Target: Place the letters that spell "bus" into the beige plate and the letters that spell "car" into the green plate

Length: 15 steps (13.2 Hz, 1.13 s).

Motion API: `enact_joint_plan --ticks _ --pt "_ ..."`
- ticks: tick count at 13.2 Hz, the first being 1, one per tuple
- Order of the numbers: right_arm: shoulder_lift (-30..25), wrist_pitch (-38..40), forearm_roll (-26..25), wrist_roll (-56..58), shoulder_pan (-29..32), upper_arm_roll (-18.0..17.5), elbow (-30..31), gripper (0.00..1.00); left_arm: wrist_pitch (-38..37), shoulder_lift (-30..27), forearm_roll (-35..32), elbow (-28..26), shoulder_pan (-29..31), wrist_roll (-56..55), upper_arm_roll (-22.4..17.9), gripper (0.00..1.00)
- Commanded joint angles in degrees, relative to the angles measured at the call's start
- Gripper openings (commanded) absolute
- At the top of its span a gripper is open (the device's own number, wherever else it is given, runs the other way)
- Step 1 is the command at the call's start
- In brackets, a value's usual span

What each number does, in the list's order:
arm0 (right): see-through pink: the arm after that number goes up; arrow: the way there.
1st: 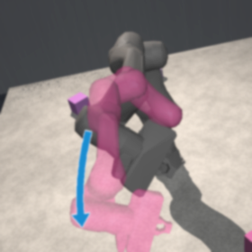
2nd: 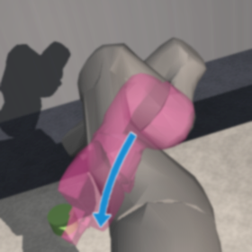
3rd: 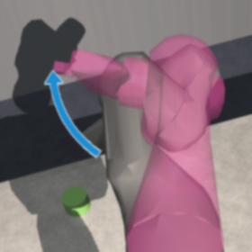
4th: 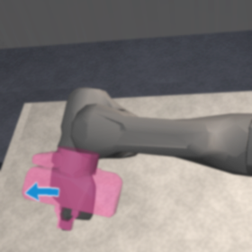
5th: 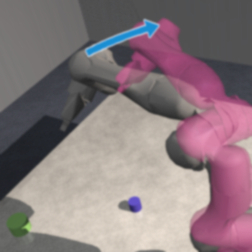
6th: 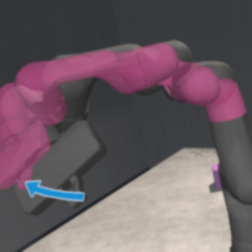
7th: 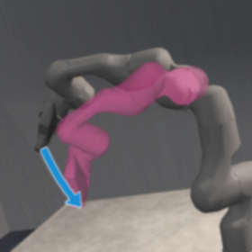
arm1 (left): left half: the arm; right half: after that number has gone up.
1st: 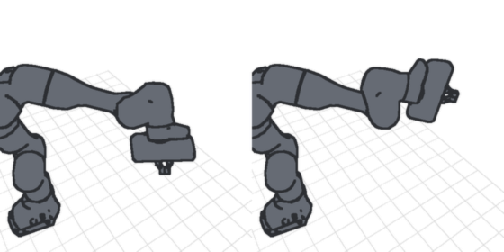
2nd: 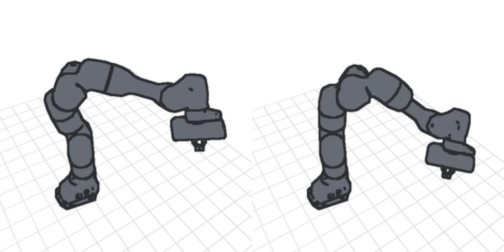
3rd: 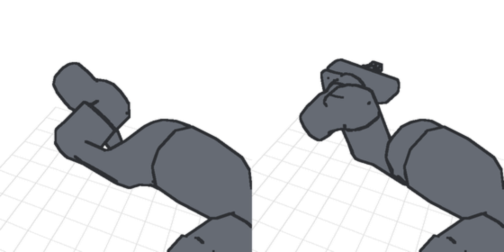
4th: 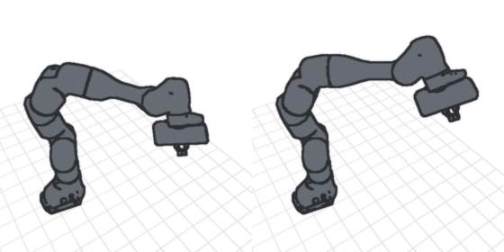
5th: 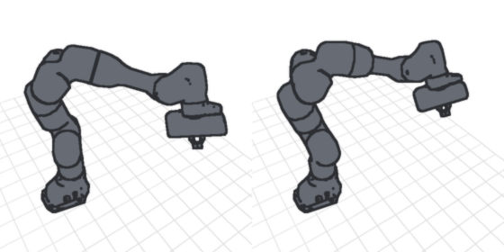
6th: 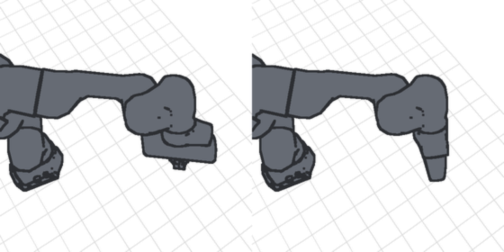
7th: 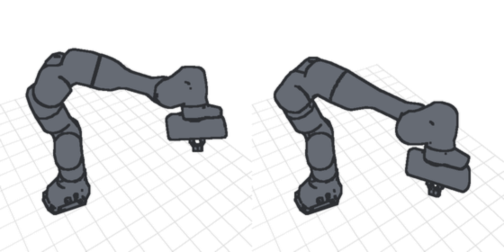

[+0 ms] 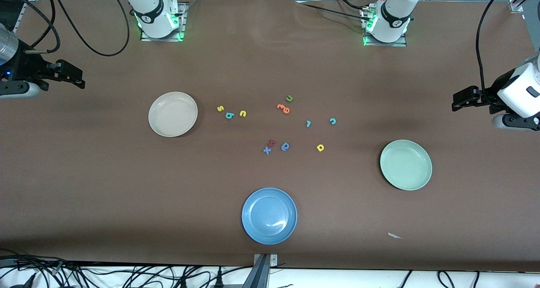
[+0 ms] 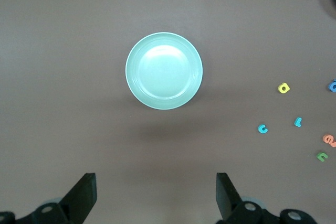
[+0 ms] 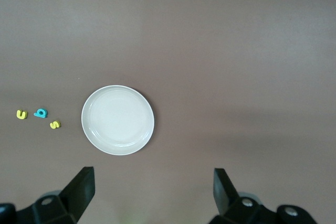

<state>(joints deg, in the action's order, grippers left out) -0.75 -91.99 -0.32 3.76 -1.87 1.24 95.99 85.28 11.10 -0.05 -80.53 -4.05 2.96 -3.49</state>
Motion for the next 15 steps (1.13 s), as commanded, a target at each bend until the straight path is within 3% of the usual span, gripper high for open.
enact_joint_plan --ticks 1,15 --pt "-2.5 -0.9 -0.6 0.0 -0.2 -0.2 2.3 1.0 -0.1 0.6 1.3 1.3 0.6 1.4 0.1 1.0" --pt "-2.0 -0.7 -0.2 -0.7 -0.1 0.0 1.6 1.0 -0.2 0.6 1.1 1.3 0.6 1.4 0.1 1.0"
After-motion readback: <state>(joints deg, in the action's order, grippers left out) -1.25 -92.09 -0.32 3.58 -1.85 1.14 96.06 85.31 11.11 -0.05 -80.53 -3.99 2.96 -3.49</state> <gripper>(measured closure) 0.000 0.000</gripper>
